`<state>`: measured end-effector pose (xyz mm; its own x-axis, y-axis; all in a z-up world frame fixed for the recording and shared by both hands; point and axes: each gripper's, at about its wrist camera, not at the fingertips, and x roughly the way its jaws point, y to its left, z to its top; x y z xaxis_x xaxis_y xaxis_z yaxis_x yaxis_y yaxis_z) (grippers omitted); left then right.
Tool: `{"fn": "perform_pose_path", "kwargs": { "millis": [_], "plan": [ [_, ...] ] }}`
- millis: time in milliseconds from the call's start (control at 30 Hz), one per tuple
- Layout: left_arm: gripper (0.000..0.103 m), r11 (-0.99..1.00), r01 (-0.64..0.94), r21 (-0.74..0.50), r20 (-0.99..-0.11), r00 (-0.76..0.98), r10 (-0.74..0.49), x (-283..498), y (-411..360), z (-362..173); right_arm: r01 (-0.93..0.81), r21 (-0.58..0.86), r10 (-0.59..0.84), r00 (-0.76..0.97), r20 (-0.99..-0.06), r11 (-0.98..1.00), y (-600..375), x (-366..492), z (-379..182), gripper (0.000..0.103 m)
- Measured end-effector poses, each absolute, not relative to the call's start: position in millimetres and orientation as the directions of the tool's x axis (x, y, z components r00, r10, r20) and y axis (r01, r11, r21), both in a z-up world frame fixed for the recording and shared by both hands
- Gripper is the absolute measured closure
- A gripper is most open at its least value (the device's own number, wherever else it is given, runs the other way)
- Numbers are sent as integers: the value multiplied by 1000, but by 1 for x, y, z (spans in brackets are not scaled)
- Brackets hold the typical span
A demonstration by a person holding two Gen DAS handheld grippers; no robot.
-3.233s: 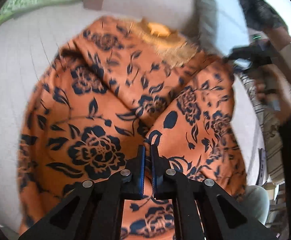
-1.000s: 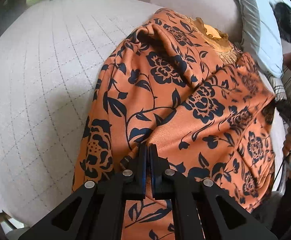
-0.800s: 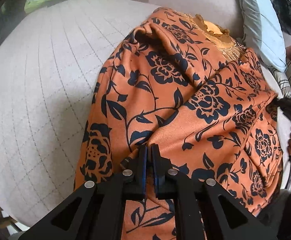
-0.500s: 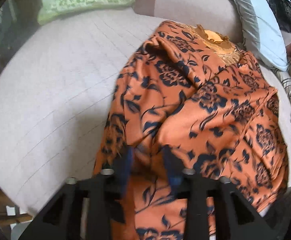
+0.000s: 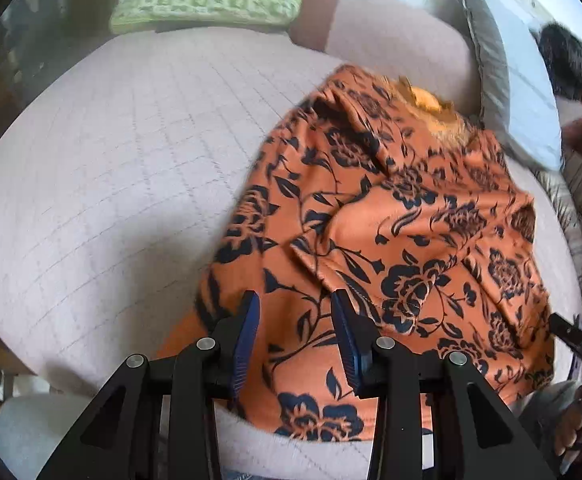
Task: Fold small clothes
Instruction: 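Grasp the shirt hem with both grippers and lift it toward the collar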
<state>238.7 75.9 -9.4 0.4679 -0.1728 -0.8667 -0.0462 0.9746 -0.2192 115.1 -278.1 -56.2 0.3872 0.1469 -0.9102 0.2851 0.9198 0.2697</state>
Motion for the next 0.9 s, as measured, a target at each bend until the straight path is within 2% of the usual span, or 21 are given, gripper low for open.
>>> {"fn": "perform_pose_path", "kwargs": {
  "millis": [33, 100, 200, 367, 533, 567, 600, 633, 667, 700, 767, 833, 900],
  "plan": [
    [66, 970, -58, -236, -860, 476, -181, 236, 81, -6, 284, 278, 147, 407, -902, 918, -279, 113, -52, 54],
    [56, 952, -98, -290, -840, 502, -205, 229, 99, 3, 282, 304, 160, 437, -885, 910, -282, 109, -44, 52],
    [49, 940, -160, -302, -840, 510, -183, 225, 117, 4, 300, 304, 152, 440, -885, 904, -286, 105, -42, 47],
    [49, 935, -252, -251, -908, 395, -137, 235, 131, -22, 403, 306, 116, 431, -895, 862, -309, 96, -41, 41],
    [50, 942, -260, -212, -932, 343, -115, 237, 134, -31, 498, 244, 80, 328, -941, 832, -322, 94, -58, 41],
    [51, 941, -260, -216, -934, 336, -122, 237, 135, -33, 502, 242, 99, 295, -950, 830, -322, 97, -65, 43],
    [60, 940, -257, -224, -936, 326, -134, 237, 135, -35, 496, 248, 126, 266, -956, 832, -319, 99, -74, 55],
    [68, 943, -252, -219, -937, 323, -131, 237, 133, -36, 488, 230, 122, 242, -963, 842, -315, 101, -78, 61],
    [81, 945, -249, -211, -939, 321, -125, 237, 133, -36, 477, 172, 71, 222, -972, 862, -310, 104, -78, 68],
    [89, 945, -245, -217, -939, 318, -133, 237, 133, -36, 473, 148, 49, 216, -975, 868, -307, 103, -77, 79],
    [95, 940, -253, -231, -936, 323, -143, 237, 134, -36, 480, 156, 54, 219, -974, 863, -307, 101, -76, 96],
    [96, 922, -250, -297, -916, 348, -201, 229, 140, -25, 483, 201, 79, 260, -962, 852, -311, 94, -61, 97],
    [96, 909, -257, -329, -898, 383, -217, 217, 151, -10, 465, 153, 26, 269, -963, 872, -312, 86, -42, 99]
  ]
}}
